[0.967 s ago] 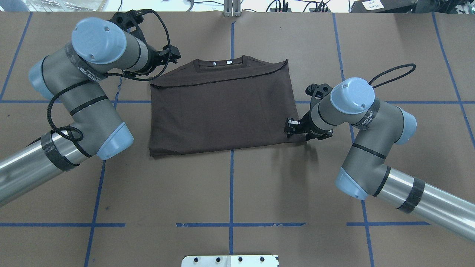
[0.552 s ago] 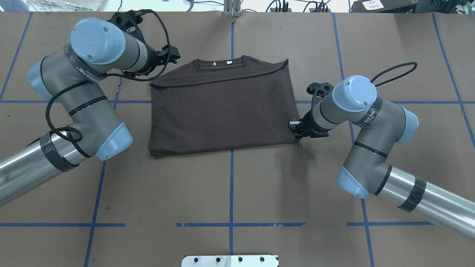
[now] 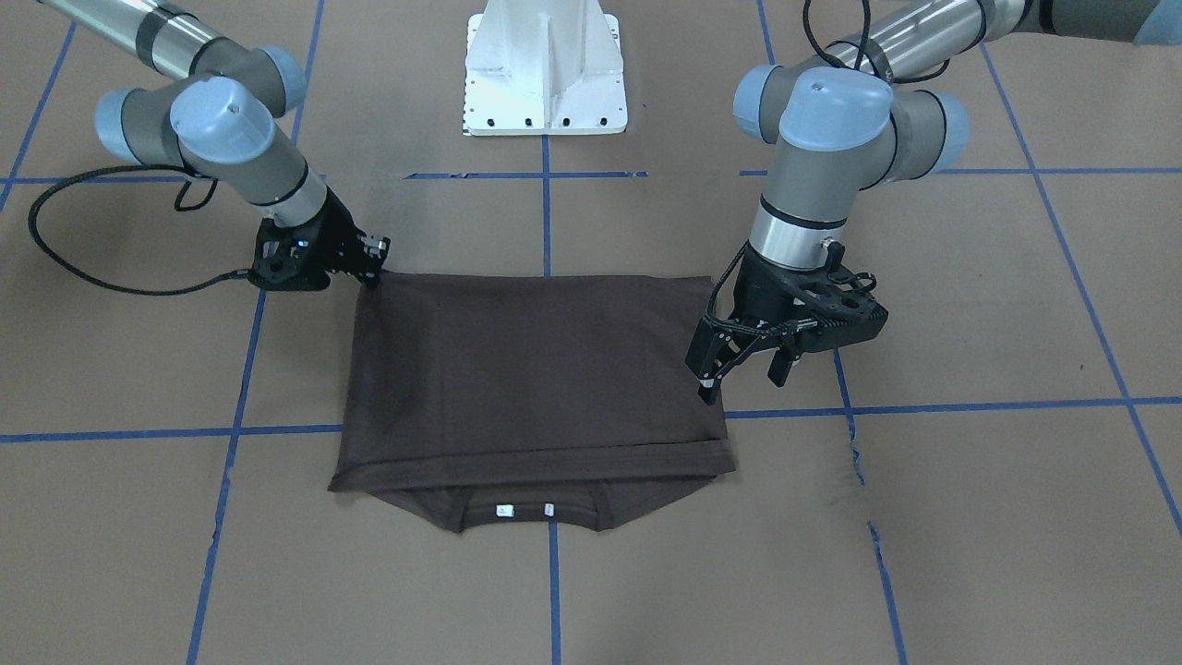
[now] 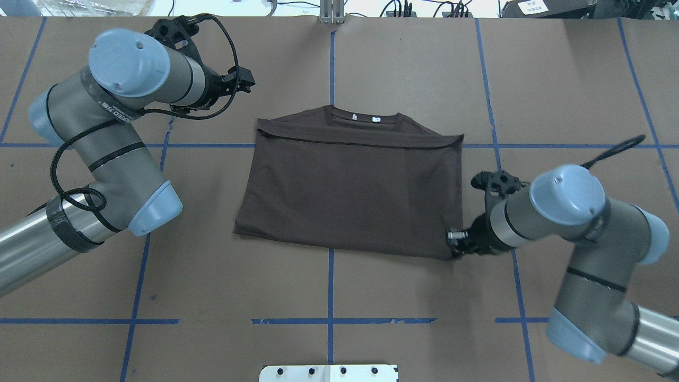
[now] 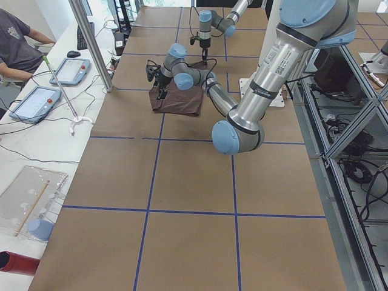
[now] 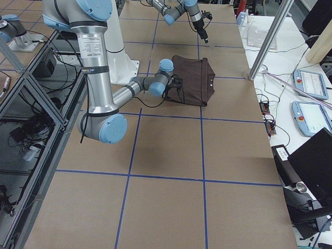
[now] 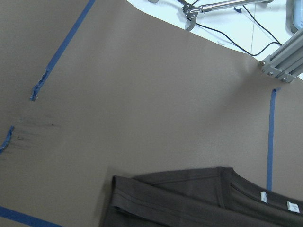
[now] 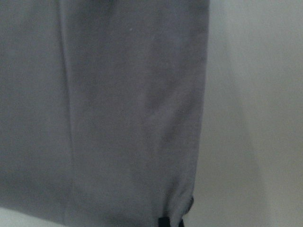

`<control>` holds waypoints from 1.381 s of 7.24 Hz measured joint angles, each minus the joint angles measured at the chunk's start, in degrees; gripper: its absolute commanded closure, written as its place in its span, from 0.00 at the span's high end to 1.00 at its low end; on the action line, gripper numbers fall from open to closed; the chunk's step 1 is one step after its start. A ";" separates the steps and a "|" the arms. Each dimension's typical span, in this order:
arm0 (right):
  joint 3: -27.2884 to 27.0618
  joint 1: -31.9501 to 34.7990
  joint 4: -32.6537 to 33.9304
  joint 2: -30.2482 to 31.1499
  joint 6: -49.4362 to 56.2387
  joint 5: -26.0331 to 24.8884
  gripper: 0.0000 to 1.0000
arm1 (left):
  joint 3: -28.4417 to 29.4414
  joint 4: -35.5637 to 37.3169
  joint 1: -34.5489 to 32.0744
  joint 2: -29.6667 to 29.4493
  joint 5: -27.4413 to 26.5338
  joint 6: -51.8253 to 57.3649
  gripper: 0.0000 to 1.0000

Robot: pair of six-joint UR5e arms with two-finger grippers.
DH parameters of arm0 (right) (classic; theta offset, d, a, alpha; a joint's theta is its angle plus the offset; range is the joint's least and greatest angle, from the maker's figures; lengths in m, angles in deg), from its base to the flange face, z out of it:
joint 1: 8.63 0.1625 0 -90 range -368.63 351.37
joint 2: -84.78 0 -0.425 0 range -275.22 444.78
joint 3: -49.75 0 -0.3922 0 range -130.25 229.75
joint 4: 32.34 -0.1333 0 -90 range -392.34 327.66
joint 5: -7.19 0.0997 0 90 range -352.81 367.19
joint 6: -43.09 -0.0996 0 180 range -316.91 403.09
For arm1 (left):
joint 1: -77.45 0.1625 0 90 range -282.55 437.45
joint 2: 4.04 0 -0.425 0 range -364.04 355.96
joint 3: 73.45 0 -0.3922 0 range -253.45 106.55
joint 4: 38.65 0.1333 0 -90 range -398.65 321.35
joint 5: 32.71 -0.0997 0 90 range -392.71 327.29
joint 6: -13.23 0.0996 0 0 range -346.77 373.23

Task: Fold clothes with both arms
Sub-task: 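Drag the folded shirt with the right gripper toward the robot, rotating it, then grasp the folded shirt's edges with both grippers and hold it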

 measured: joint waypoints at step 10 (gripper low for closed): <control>-15.74 -5.40 -0.44 4.14 -9.16 -5.46 1.00 | -10.46 6.15 22.50 6.24 -2.53 -24.69 0.79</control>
